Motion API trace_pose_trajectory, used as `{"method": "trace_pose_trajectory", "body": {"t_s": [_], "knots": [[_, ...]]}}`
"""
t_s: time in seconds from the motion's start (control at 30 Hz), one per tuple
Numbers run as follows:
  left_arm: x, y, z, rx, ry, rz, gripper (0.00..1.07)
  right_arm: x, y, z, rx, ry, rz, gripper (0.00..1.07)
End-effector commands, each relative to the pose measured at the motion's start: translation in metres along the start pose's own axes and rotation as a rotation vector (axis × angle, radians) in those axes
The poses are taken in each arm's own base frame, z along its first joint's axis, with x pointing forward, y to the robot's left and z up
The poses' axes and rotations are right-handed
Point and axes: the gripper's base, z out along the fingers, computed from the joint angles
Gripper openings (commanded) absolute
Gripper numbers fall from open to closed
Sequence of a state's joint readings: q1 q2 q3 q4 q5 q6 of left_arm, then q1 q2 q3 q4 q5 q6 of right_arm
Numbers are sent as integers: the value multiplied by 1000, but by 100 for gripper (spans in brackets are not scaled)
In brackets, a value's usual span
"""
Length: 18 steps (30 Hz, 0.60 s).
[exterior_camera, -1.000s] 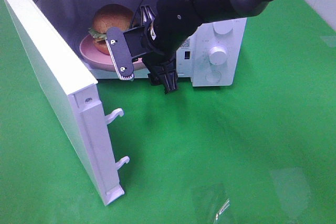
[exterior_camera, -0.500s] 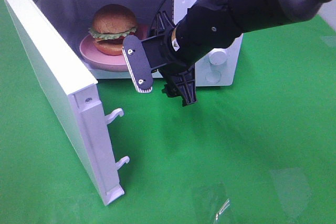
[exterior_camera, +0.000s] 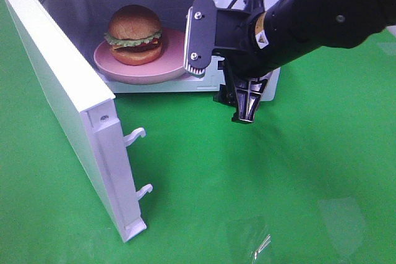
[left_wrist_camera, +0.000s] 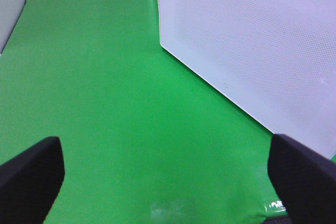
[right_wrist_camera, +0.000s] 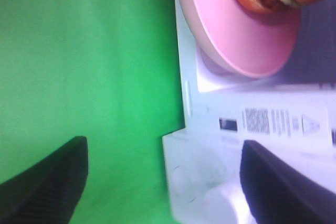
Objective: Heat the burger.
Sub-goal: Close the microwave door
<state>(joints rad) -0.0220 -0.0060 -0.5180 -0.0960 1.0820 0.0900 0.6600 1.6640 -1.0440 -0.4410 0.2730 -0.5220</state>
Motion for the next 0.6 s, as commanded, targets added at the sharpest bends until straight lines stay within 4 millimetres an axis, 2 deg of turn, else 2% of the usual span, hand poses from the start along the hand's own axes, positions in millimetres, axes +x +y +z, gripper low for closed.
{"method": "trace_pose_trajectory", "body": {"t_s": [0.03, 0.07, 0.13, 0.17, 0.2, 0.3, 0.33, 0.37, 0.43, 0.6], "knots": [[0, -1, -2, 2, -27, -2, 98, 11, 3, -25, 3, 29, 240, 76], [0, -1, -2, 2, -27, -2, 98, 11, 3, -25, 3, 29, 240, 76], [0, -1, -2, 2, -27, -2, 98, 19, 4, -45, -7, 106, 473, 76], [0, -1, -2, 2, -27, -2, 98, 19, 4, -45, -7, 106, 473, 76], [0, -1, -2, 2, -27, -2, 98, 23, 4, -56, -5, 153, 568, 76], [0, -1, -2, 2, -27, -2, 98, 26, 5, -61, -4, 181, 614, 76], [0, -1, -2, 2, -27, -2, 98, 31, 5, -71, -1, 235, 686, 76], [0, -1, -2, 2, -27, -2, 98, 31, 5, -71, -1, 235, 686, 76], [0, -1, -2, 2, -27, -2, 98, 40, 8, -95, -1, 343, 740, 76], [0, -1, -2, 2, -27, -2, 98, 44, 10, -111, -16, 382, 775, 76]]}}
